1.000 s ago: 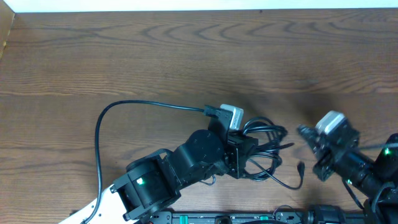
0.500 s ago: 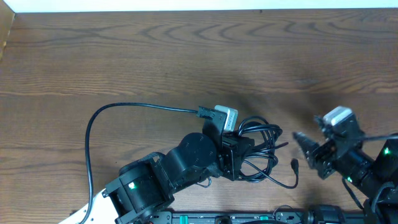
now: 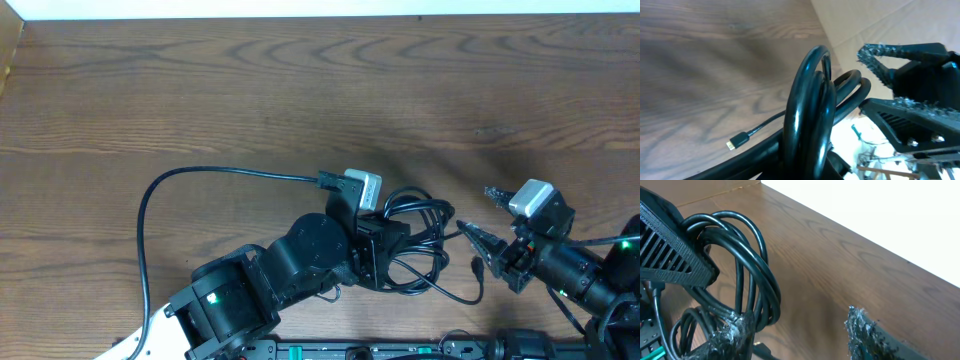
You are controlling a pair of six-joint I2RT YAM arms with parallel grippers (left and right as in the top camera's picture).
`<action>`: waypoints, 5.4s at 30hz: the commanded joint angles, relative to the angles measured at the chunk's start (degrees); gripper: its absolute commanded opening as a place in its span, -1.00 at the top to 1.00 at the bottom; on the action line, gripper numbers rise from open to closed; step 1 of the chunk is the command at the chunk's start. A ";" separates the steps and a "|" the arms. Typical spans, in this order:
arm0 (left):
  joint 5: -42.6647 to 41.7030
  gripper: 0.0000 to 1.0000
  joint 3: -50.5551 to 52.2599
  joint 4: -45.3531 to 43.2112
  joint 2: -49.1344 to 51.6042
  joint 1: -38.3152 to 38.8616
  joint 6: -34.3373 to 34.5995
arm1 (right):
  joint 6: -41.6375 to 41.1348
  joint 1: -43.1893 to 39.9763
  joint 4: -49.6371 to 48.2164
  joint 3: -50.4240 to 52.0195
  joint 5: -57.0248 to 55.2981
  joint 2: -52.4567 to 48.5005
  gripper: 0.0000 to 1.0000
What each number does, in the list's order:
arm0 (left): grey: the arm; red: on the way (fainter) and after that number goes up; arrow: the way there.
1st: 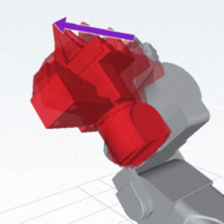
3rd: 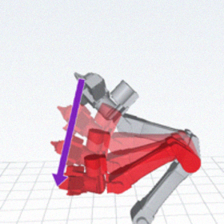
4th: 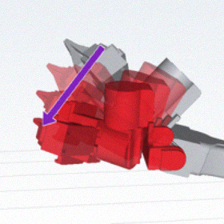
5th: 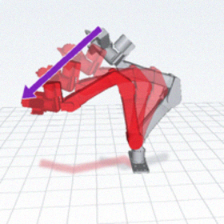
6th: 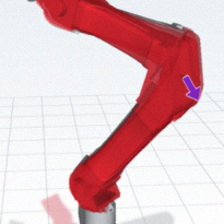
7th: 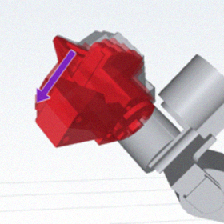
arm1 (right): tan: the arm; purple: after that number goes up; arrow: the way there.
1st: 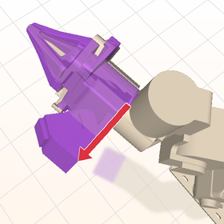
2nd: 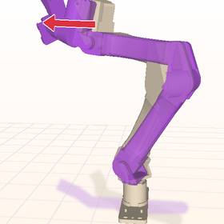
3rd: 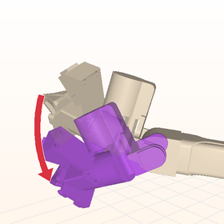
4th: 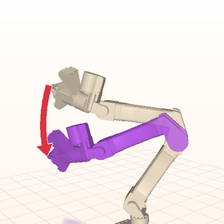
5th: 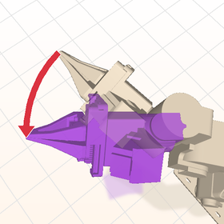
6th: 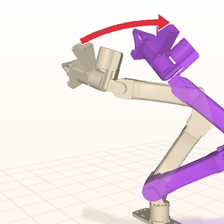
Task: Untangle cables
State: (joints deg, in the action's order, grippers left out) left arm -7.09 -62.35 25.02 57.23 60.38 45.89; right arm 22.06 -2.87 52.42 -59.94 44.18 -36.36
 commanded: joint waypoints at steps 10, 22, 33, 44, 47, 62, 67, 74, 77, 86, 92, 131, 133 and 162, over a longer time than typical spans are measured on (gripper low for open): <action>-6.86 0.85 -0.90 -4.59 1.49 -0.13 2.49 | 0.74 -0.04 -0.83 -0.66 -2.05 0.09 -0.25; -9.18 0.85 -0.90 -7.78 1.60 2.54 2.03 | 0.72 -0.04 -0.81 -0.66 -7.61 0.09 -0.29; -9.18 0.85 -0.90 -10.86 2.69 5.95 -0.20 | 0.74 -0.04 -1.05 -0.66 -7.10 0.09 -0.33; -9.68 0.85 -0.90 -11.30 2.69 9.70 -2.82 | 0.68 -0.04 -5.14 -0.66 -14.71 0.02 -0.98; -11.54 0.85 -0.90 -12.17 2.58 10.60 -5.57 | -2.47 -0.04 -5.07 -0.66 -25.03 -0.02 -0.99; -8.85 0.85 -0.90 -10.47 -1.36 10.69 -11.61 | -17.59 -0.04 -0.22 -0.66 -57.33 -0.02 -0.99; -2.75 0.85 -0.90 -7.87 -3.93 10.69 -11.61 | -18.16 -0.04 -0.15 -0.66 -52.17 -0.02 -0.98; 3.10 0.85 -0.90 -5.99 -5.01 10.69 -11.65 | -16.31 -0.04 0.09 -0.66 -38.86 -0.02 -0.98; 5.38 0.85 -0.90 -5.18 -5.01 10.69 -11.85 | -10.69 -0.04 0.31 -0.66 -28.94 -0.02 -0.98; 7.91 0.85 -0.90 -4.92 -5.01 10.69 -21.49 | -3.13 -0.04 1.14 -0.66 -1.44 -0.02 -0.99; 14.43 0.85 -0.90 -4.74 -5.01 10.69 -22.32 | -3.15 -0.04 2.99 -0.66 2.62 -0.02 -0.98; -13.25 0.85 -0.90 -17.66 -1.84 10.69 -37.33 | 8.46 -0.04 1.18 -0.66 17.44 -0.02 0.92; -13.18 0.85 -0.90 -17.84 -1.86 10.69 -37.97 | 8.46 -0.04 1.36 -0.66 17.44 -0.02 0.98; 25.40 -0.71 -0.90 -1.27 -3.30 10.69 -6.93 | -22.64 -0.04 -1.27 -0.66 -9.77 -0.02 0.98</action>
State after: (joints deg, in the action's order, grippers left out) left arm 18.33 -62.35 23.64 54.74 71.05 36.32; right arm 7.11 -2.76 51.90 -59.94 40.16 -36.38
